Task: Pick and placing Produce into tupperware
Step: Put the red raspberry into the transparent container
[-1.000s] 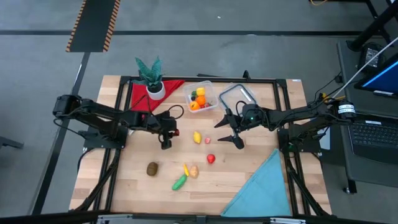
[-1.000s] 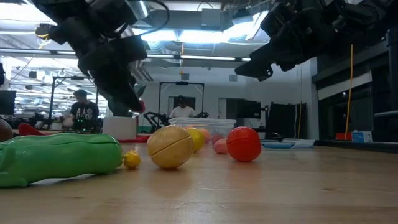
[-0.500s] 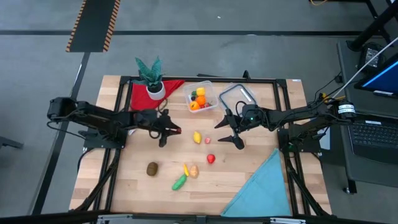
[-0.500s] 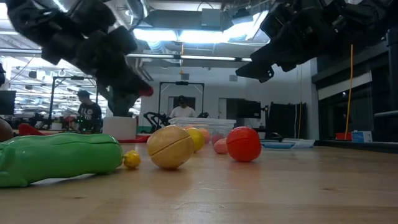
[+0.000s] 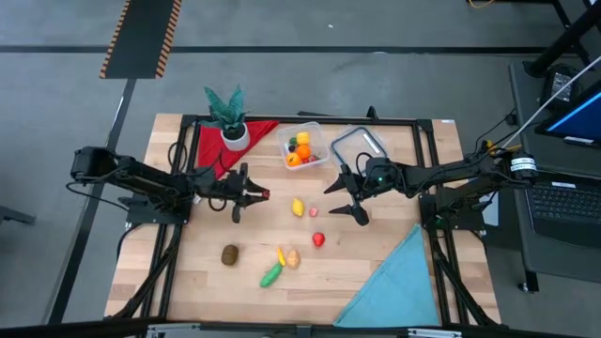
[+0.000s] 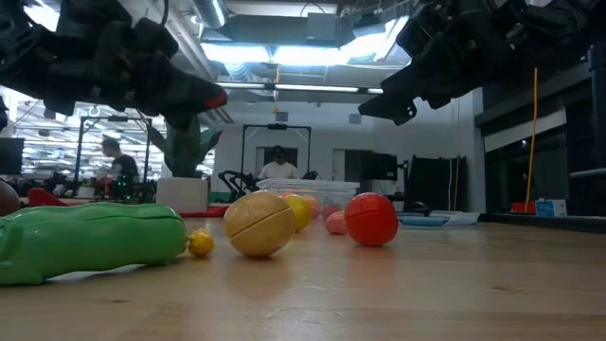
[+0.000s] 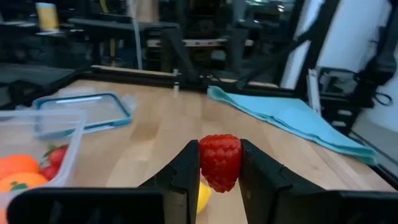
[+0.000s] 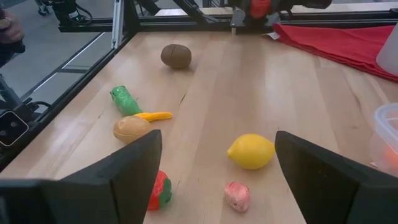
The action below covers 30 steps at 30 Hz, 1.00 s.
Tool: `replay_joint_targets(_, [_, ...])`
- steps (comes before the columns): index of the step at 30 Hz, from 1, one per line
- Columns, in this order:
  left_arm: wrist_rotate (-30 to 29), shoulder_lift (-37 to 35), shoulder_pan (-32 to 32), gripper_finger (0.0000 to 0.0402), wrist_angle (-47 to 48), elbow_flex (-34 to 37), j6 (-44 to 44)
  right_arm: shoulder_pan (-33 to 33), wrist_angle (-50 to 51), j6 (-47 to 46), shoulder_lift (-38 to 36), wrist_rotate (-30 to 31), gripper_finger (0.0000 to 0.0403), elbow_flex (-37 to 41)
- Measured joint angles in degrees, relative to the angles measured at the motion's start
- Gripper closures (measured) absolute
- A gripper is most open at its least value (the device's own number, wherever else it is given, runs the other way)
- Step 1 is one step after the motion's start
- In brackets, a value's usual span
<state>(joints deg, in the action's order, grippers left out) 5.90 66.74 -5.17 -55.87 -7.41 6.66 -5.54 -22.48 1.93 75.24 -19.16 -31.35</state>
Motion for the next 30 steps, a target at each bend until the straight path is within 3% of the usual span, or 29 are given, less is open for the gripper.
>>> replay_joint_targets(8, [-16.29, 0.0, 1.18, 0.0323, -0.18, 0.09, -0.84, 0.0, 0.0, -0.11, 0.0, 0.0, 0.0089, 0.0])
replay_joint_targets(12, [-17.72, 0.0, 1.18, 0.0323, -0.16, 0.09, -0.86, 0.0, 0.0, -0.11, 0.0, 0.0, 0.0089, 0.0])
replay_joint_targets(18, [-24.74, 0.0, 1.29, 0.0323, -0.07, 0.09, -0.86, 0.0, 0.0, -0.13, 0.0, 0.0, 0.0089, 0.0])
replay_joint_targets(23, [-25.42, 0.04, 1.29, 0.0323, 0.94, -0.48, -0.81, -0.01, -0.06, -0.1, 0.0, 0.01, 0.0089, 0.0])
replay_joint_targets(30, [-25.74, 0.86, 0.45, 0.0323, 14.9, -8.72, -0.8, -2.34, -2.54, -1.75, 0.0, 2.09, 0.0089, 0.0])
